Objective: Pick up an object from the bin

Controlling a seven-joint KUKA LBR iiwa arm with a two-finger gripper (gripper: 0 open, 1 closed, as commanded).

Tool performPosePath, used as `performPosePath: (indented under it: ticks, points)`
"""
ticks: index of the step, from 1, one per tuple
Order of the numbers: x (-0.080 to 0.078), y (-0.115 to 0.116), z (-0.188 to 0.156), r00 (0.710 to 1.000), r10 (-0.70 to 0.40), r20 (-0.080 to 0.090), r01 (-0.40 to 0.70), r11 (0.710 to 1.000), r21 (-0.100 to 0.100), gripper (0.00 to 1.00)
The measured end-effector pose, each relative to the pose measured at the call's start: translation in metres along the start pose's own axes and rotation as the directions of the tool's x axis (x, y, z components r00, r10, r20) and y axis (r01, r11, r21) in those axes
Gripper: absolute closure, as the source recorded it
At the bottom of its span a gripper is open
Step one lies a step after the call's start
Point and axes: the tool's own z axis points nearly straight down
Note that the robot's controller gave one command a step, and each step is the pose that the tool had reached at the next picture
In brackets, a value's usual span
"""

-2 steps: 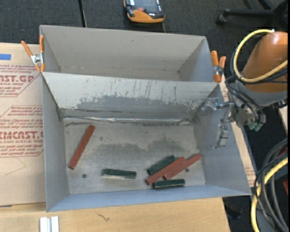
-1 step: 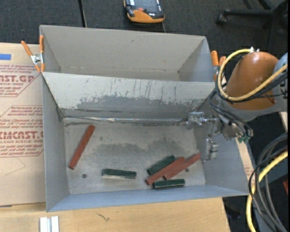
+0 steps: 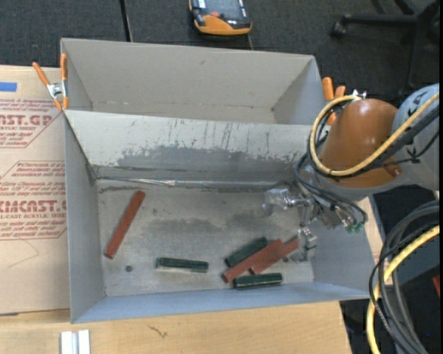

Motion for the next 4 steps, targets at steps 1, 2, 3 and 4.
performPosePath:
  ticks: [1,2,3,4]
  points:
    - [-0.006,0.014,-0.018,0.995,-0.098,0.000,0.098,0.995,0.003,0.00]
    - [-0.002,0.018,0.026,1.000,0.027,0.005,-0.027,1.000,0.004,0.00]
    - [-0.013,0.050,0.053,0.952,-0.307,0.005,0.307,0.952,0.009,1.00]
    - [-0.013,0.050,0.053,0.952,-0.306,0.005,0.306,0.952,0.009,1.00]
